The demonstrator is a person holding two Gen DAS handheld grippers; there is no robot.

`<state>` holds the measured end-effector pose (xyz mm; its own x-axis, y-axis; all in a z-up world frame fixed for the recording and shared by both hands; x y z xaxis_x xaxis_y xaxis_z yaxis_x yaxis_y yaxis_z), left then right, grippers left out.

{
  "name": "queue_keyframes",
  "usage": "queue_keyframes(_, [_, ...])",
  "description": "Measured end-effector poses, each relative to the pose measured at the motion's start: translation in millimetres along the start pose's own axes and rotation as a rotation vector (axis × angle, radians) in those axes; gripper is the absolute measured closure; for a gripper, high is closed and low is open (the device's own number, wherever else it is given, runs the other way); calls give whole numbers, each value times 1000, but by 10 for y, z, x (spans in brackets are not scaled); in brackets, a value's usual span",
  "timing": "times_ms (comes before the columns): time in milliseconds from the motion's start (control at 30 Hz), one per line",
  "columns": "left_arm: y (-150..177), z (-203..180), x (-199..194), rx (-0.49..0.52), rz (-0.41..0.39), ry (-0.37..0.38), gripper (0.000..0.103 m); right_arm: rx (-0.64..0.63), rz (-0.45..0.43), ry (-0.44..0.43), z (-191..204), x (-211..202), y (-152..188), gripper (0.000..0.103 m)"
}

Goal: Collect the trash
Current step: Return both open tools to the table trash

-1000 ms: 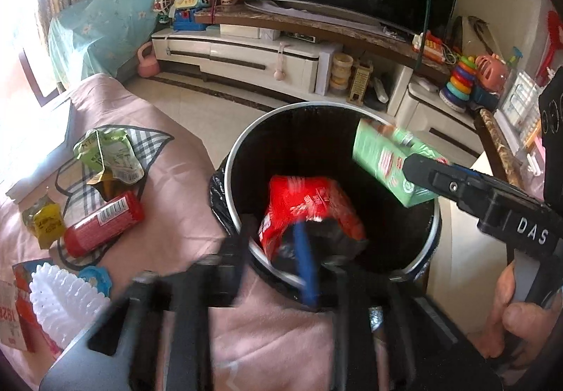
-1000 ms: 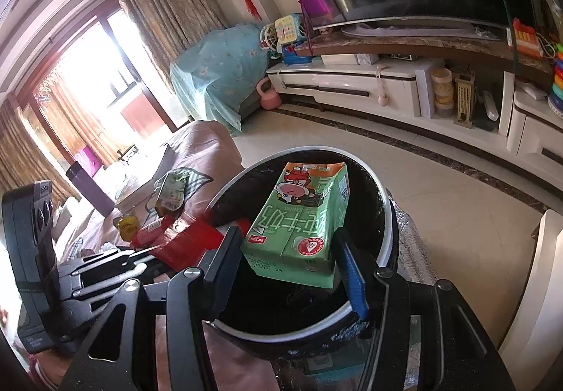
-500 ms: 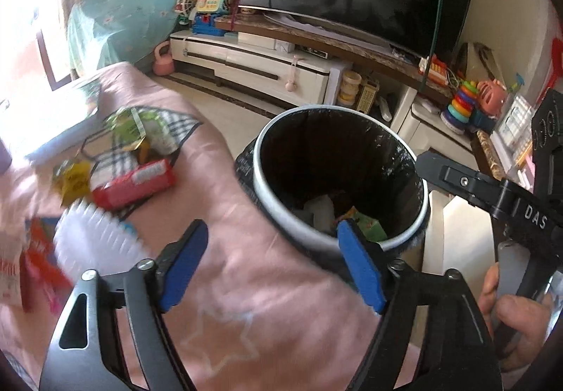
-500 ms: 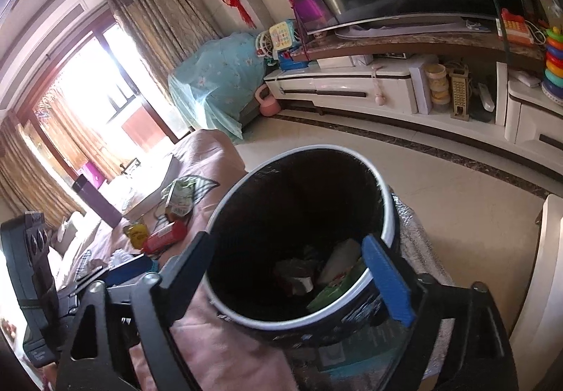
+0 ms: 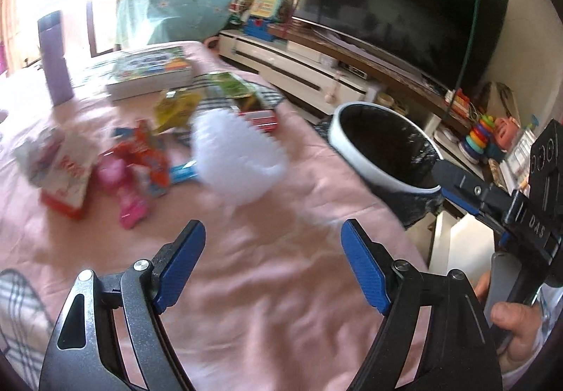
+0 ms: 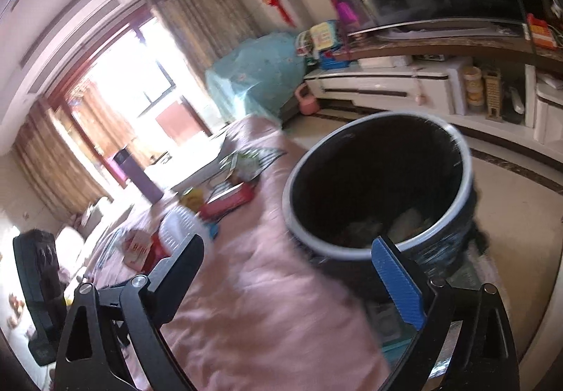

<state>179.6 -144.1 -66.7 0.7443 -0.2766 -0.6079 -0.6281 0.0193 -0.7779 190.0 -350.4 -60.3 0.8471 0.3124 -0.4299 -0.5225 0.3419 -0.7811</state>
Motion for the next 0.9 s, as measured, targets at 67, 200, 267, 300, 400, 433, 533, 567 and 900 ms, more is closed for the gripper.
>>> queue_keyframes(67, [29,144,-87,-8,-10,-26,21,-21,17,-21,151,39,89,6])
queue_keyframes(200, [97,437,-209,-58,-15,-61,21,-88,75,-51,466,142,290,6])
queue_keyframes(267, [122,574,-249,-82,-15,-81,21,-109,103,-66,584,204,383,6])
queue_keyframes(300, [140,635,-268,-91,-14,-90,21,-118,118,-75,648,239,436,6])
queue_keyframes(400, [207,802,-333,-117,-19,-112,21,-150,137,-97,843,345,542,6])
queue_keyframes(433, [223,862,-350,-123,-19,-119,21,-159,141,-101,893,368,569,6])
queue_keyframes(533, [255,1018,-379,-150,-18,-139,21,-177,158,-111,1004,447,607,6])
queue_keyframes(567, [260,1068,-383,-162,-16,-143,21,-181,163,-113,1029,475,615,6])
queue_keyframes(900, [257,1461,-319,-209,4,-190,21,-192,191,-141,1157,672,594,6])
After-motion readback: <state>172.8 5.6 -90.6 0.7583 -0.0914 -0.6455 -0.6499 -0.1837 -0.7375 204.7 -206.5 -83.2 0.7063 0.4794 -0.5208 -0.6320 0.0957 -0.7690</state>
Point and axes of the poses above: each gripper's, at about its wrist camera, not at the fingertips, and x roughly the way its jaws point, z to its left, y to its underside, the point moved 6 cm from there along x, roughly the way its jaws point, and after that the axes turned 7 degrees about -z, right-handed, at the moved point
